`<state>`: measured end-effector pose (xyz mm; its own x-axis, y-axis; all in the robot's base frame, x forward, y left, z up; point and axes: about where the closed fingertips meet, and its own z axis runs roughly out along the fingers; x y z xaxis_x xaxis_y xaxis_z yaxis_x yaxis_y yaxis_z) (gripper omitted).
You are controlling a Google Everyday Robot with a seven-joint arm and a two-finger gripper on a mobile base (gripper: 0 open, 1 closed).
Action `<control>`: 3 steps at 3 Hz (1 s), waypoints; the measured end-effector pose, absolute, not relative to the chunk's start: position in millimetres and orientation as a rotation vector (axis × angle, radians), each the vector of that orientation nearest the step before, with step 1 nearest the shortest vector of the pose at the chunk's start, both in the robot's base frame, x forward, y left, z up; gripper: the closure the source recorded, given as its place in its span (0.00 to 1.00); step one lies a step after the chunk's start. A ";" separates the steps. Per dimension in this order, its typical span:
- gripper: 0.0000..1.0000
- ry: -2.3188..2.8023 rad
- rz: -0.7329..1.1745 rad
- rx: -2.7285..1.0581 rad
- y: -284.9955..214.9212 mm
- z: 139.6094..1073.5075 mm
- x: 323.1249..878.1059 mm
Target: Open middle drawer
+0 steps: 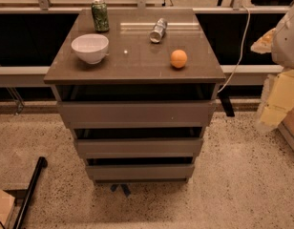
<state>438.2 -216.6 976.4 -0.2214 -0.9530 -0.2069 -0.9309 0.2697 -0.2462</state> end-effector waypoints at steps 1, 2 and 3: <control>0.00 2.231 -0.099 -1.724 -216.6 976.3 438.2; 0.00 2.227 -0.147 -1.698 -217.7 968.0 442.9; 0.00 2.259 -0.130 -1.586 -218.7 942.1 458.3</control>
Offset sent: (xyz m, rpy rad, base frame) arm 0.0125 -0.0042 -0.0257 -0.0383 -0.0689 -0.0431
